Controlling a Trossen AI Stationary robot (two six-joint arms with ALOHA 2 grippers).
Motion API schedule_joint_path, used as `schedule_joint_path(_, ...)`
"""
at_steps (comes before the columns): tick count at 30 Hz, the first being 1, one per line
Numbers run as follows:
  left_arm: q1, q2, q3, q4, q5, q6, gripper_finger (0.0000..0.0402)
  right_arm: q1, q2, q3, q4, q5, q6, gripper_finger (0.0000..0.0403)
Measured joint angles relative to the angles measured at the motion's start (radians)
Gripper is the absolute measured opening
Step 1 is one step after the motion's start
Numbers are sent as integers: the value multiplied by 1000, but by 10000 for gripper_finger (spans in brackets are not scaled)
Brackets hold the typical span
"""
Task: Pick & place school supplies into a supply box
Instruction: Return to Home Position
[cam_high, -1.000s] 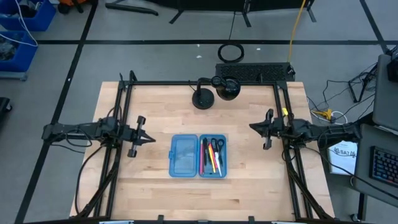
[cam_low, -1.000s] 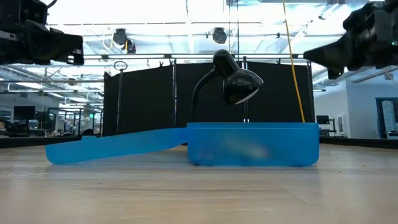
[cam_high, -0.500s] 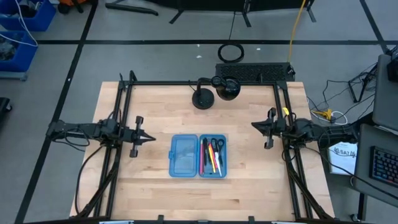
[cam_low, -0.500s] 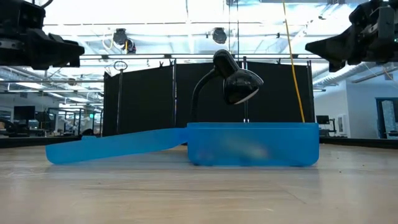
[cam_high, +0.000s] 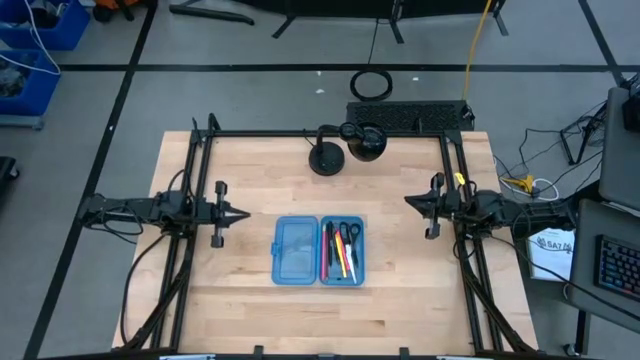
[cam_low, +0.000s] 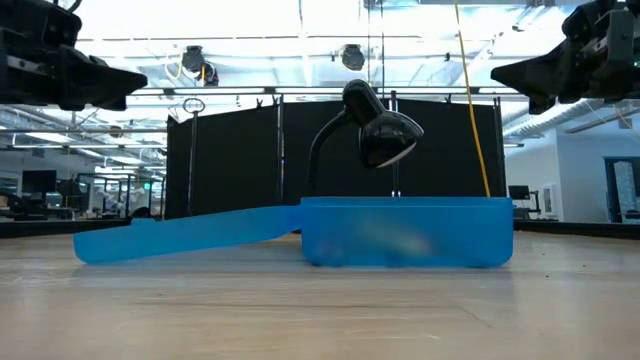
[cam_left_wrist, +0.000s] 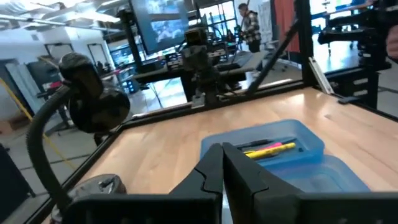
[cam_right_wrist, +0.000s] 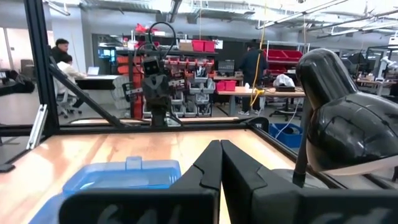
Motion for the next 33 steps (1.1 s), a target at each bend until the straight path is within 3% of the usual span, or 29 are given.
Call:
schedule_joint_path(9, 0, -1, -2, 40, -7, -7, 43, 0, 1, 0, -2, 0, -10, 0)
schedule_joint_path(33, 0, 0, -2, 43, -6, -8, 44, 0, 1, 0, -2, 0, -10, 0)
